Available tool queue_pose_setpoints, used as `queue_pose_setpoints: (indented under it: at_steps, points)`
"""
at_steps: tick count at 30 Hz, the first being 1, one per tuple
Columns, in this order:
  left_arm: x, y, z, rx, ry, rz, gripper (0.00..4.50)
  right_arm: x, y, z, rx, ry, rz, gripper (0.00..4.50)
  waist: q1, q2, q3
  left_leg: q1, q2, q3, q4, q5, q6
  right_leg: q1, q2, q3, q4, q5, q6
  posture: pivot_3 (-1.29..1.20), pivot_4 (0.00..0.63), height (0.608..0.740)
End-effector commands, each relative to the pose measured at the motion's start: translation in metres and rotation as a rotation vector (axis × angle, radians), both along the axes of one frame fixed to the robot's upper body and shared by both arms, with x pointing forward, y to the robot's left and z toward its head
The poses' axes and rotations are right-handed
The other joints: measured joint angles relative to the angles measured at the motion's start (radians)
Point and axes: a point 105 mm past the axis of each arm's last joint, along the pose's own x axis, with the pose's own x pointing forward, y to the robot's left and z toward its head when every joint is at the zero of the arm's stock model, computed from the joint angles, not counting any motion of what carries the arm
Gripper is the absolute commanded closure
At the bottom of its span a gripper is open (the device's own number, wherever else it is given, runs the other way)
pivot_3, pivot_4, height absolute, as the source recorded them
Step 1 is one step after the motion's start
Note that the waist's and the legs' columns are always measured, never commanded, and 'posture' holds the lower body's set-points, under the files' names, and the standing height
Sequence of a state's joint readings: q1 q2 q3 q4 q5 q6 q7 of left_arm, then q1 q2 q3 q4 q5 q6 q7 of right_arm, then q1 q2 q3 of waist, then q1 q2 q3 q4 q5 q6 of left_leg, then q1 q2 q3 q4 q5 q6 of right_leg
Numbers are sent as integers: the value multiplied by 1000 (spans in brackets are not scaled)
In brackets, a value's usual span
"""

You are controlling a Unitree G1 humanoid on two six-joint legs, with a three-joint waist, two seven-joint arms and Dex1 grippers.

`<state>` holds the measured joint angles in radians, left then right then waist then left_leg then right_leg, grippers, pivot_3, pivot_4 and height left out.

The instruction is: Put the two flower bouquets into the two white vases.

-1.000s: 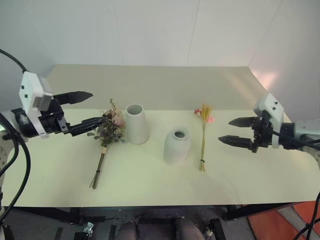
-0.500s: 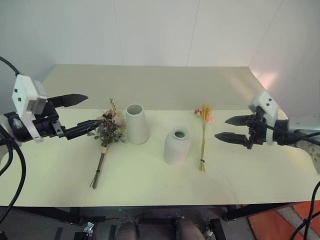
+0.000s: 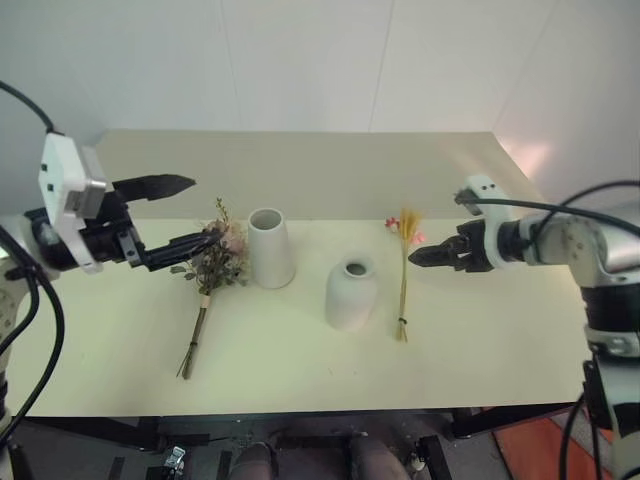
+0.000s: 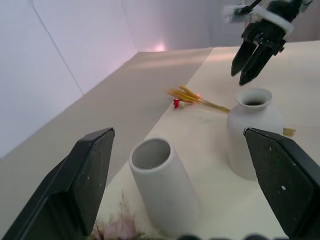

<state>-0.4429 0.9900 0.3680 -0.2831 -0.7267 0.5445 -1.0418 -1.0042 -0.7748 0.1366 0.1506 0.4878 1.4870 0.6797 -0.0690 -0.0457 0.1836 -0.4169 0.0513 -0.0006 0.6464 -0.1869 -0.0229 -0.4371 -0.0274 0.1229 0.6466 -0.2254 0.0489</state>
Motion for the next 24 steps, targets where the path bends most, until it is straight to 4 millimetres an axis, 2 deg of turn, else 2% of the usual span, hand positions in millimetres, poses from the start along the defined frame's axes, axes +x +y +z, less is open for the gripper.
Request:
queue_pose_setpoints:
  at_steps: [1,11,15,21,24]
  points:
    - [0,-10,3,17,-32,-69,2,10,-9,-5,-66,59,-90,157,-1,0,0,-1,0,0,0,0,0,0,0,0,0,1,-1,0,150,740]
    - [9,-36,-2,-11,-46,-173,2,46,1,-31,-184,104,-107,157,-4,0,0,-5,0,-1,0,0,0,-4,0,0,0,4,-5,0,150,740]
    - [11,-38,-5,-17,-45,-190,2,58,7,-31,-193,82,-101,157,-7,0,0,-5,0,-1,0,0,0,-4,0,0,0,4,-5,0,150,740]
    - [11,-36,-8,-27,-49,-182,2,65,14,-44,-220,95,-92,157,-14,0,0,-5,0,-1,0,0,0,-3,0,-1,0,4,-6,0,150,740]
    - [11,-34,-8,-34,-58,-169,0,67,17,-48,-233,93,-72,690,-17,0,0,-5,0,-1,0,0,0,-3,0,-1,0,4,-6,0,150,740]
